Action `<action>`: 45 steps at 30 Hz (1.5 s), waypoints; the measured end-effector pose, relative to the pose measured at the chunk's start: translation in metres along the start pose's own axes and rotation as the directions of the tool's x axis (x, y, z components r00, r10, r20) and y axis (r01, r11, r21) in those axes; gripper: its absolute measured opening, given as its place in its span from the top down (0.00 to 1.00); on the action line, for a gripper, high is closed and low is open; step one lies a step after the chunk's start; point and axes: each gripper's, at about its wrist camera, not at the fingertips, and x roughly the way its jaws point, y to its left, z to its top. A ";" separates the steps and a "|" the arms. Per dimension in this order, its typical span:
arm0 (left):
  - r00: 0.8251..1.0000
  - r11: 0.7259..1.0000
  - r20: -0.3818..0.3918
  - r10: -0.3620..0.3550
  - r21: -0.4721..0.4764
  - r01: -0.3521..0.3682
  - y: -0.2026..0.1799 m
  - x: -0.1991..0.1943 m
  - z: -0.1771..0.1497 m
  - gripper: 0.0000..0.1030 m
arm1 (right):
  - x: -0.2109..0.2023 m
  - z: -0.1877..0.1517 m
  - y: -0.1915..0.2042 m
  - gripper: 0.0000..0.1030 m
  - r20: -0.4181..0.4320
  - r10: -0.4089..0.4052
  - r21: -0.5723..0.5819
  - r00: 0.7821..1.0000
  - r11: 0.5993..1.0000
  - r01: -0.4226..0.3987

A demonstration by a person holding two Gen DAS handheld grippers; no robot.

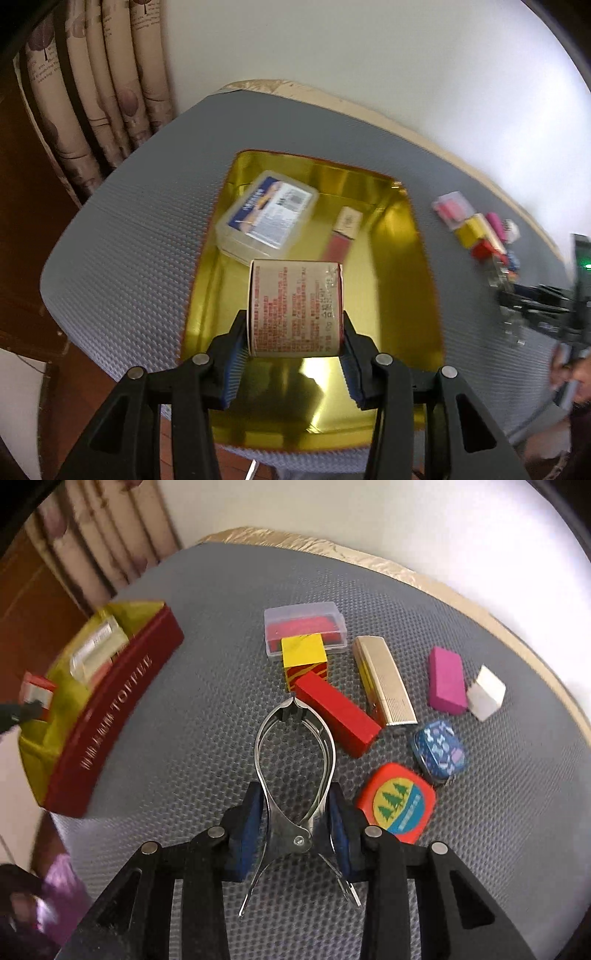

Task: Organize rigid objects
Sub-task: 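Release the cardboard box in the tin with the left tool while the right tool drops the clip there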

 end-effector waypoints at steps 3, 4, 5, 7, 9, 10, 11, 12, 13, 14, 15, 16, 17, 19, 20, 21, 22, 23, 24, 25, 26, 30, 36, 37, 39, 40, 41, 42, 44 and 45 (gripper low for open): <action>0.999 0.999 0.000 0.043 0.008 -0.043 0.005 0.013 0.006 0.54 | -0.007 0.000 0.000 0.69 0.016 0.045 0.047 0.999 0.998 -0.045; 0.999 0.999 -0.001 0.052 0.011 -0.052 0.006 0.015 0.007 0.54 | -0.012 0.000 -0.005 0.69 0.021 0.053 0.054 0.998 0.997 -0.054; 0.998 0.998 0.000 0.060 0.021 -0.060 0.007 0.018 0.007 0.54 | -0.017 0.000 -0.007 0.69 0.025 0.062 0.059 0.998 0.996 -0.064; 0.997 0.997 0.008 0.078 0.029 -0.078 0.008 0.022 0.007 0.54 | -0.024 0.002 -0.003 0.69 0.044 0.076 0.076 0.996 0.994 -0.079; 0.998 0.998 0.005 0.064 0.024 -0.064 0.011 0.023 0.007 0.53 | -0.034 0.003 -0.002 0.69 0.055 0.107 0.090 0.993 0.990 -0.112; 0.998 0.998 0.002 0.057 0.021 -0.057 0.013 0.024 0.007 0.53 | -0.039 0.006 0.001 0.69 0.065 0.130 0.103 0.989 0.985 -0.136; 0.999 0.999 0.003 0.051 0.013 -0.051 0.014 0.023 0.007 0.53 | -0.036 0.006 0.009 0.69 0.070 0.142 0.110 0.987 0.983 -0.149; 0.999 0.999 0.007 0.042 -0.001 -0.042 0.016 0.020 0.008 0.53 | -0.038 0.010 0.016 0.69 0.077 0.161 0.118 0.984 0.978 -0.170; 0.999 0.999 0.018 0.031 -0.025 -0.030 0.017 0.014 0.007 0.53 | -0.041 0.014 0.023 0.69 0.086 0.184 0.126 0.979 0.973 -0.193; 0.999 0.999 0.029 0.030 -0.040 -0.029 0.019 0.009 0.006 0.53 | -0.044 0.018 0.031 0.69 0.095 0.204 0.132 0.974 0.968 -0.215; 0.998 0.998 0.048 0.037 -0.054 -0.034 0.019 0.000 0.004 0.53 | -0.046 0.024 0.039 0.69 0.102 0.229 0.137 0.968 0.961 -0.241; 0.996 0.997 0.073 0.050 -0.067 -0.045 0.020 -0.012 0.002 0.53 | -0.048 0.030 0.048 0.69 0.105 0.258 0.142 0.960 0.952 -0.271; 0.994 0.995 0.094 0.062 -0.078 -0.055 0.020 -0.022 -0.001 0.53 | -0.048 0.037 0.056 0.69 0.111 0.284 0.149 0.952 0.943 -0.299; 0.988 0.992 0.125 0.093 -0.099 -0.081 0.020 -0.040 -0.007 0.51 | -0.045 0.051 0.073 0.69 0.112 0.330 0.169 0.937 0.923 -0.345; 0.984 0.990 0.140 0.108 -0.109 -0.093 0.020 -0.046 -0.011 0.51 | -0.041 0.059 0.082 0.69 0.105 0.353 0.187 0.930 0.911 -0.367; 0.979 0.987 0.156 0.129 -0.120 -0.111 0.020 -0.052 -0.017 0.49 | -0.033 0.067 0.091 0.69 0.092 0.380 0.215 0.921 0.895 -0.390; 0.974 0.983 0.171 0.149 -0.132 -0.128 0.021 -0.058 -0.024 0.48 | -0.027 0.072 0.098 0.69 0.082 0.391 0.238 0.917 0.886 -0.399; 0.970 0.981 0.183 0.157 -0.141 -0.133 0.021 -0.061 -0.029 0.48 | -0.018 0.078 0.106 0.69 0.071 0.396 0.256 0.916 0.880 -0.400; 0.967 0.980 0.201 0.159 -0.148 -0.131 0.022 -0.065 -0.033 0.48 | -0.011 0.084 0.115 0.69 0.061 0.393 0.265 0.918 0.880 -0.394; 0.962 0.980 0.218 0.164 -0.151 -0.133 0.023 -0.067 -0.036 0.48 | -0.002 0.089 0.124 0.69 0.051 0.388 0.276 0.920 0.880 -0.387; 0.957 0.978 0.233 0.175 -0.153 -0.142 0.023 -0.070 -0.037 0.48 | 0.006 0.093 0.130 0.69 0.040 0.388 0.288 0.921 0.878 -0.383; 0.938 0.975 0.279 0.204 -0.147 -0.168 0.025 -0.076 -0.037 0.48 | 0.035 0.104 0.153 0.69 -0.008 0.351 0.333 0.936 0.884 -0.329; 0.958 0.983 0.237 0.164 -0.123 -0.137 0.025 -0.063 -0.037 0.48 | 0.061 0.111 0.158 0.69 -0.023 0.331 0.407 0.943 0.865 -0.294; 0.959 0.983 0.233 0.162 -0.118 -0.137 0.024 -0.061 -0.037 0.48 | 0.063 0.111 0.157 0.68 -0.019 0.327 0.419 0.945 0.861 -0.289; 0.959 0.984 0.233 0.163 -0.109 -0.141 0.022 -0.059 -0.037 0.48 | 0.067 0.110 0.157 0.67 -0.019 0.335 0.438 0.942 0.850 -0.293; 0.958 0.984 0.235 0.165 -0.102 -0.145 0.020 -0.058 -0.037 0.48 | 0.067 0.110 0.157 0.66 -0.020 0.329 0.439 0.944 0.851 -0.288; 0.957 0.984 0.236 0.168 -0.099 -0.148 0.020 -0.057 -0.038 0.48 | 0.066 0.107 0.155 0.65 -0.015 0.324 0.438 0.946 0.853 -0.285; 0.957 0.984 0.236 0.169 -0.096 -0.150 0.019 -0.057 -0.038 0.48 | 0.064 0.107 0.154 0.65 0.000 0.332 0.438 0.943 0.848 -0.298; 0.959 0.985 0.229 0.167 -0.091 -0.150 0.019 -0.055 -0.038 0.48 | 0.058 0.106 0.150 0.65 0.031 0.342 0.441 0.939 0.839 -0.320; 0.959 0.984 0.224 0.172 -0.091 -0.155 0.018 -0.053 -0.038 0.48 | 0.052 0.105 0.147 0.65 0.056 0.335 0.433 0.940 0.840 -0.326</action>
